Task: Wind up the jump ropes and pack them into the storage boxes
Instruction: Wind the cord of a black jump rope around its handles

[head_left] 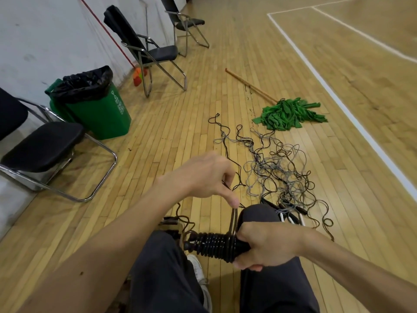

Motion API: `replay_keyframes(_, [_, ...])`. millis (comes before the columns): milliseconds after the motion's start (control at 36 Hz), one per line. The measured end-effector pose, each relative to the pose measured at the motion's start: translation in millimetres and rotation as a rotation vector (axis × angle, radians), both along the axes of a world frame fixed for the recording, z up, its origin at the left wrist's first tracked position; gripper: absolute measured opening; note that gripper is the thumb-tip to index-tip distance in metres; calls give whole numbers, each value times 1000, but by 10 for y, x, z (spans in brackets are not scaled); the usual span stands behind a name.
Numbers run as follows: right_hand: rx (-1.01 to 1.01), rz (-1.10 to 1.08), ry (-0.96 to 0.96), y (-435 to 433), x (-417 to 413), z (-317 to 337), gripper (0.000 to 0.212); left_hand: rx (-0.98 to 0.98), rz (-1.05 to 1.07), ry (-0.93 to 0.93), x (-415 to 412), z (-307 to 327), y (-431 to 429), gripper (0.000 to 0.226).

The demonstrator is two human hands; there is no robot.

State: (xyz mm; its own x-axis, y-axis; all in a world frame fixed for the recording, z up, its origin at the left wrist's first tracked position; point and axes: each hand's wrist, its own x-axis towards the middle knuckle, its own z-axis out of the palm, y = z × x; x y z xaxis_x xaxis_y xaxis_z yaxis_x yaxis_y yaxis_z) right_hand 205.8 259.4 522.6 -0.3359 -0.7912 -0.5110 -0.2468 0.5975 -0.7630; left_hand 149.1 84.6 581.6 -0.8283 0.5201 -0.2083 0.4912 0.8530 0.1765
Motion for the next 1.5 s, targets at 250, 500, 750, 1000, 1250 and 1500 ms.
replay_keyframes(250, [-144, -19, -1, 50, 93, 71, 35, 252, 89, -271, -5, -229, -96, 30])
replay_keyframes(500, [-273, -123, -20, 160, 73, 70, 35, 574, 192, -453, 102, -528, -245, 27])
replay_keyframes(750, [-504, -242, -142, 259, -69, 144, 27, 719, 281, -651, 237, -754, -277, 24])
replay_keyframes(1000, [-595, -402, -182, 295, -176, 127, 20, 704, 366, -433, 242, -827, -197, 48])
replay_keyframes(1250, [-569, -527, -67, 254, -308, -73, 23, 670, 392, -528, 291, -899, -148, 70])
replay_keyframes(1500, [-386, -558, 99, 287, -452, -395, 26, 607, 356, -489, 361, -1087, -268, 46])
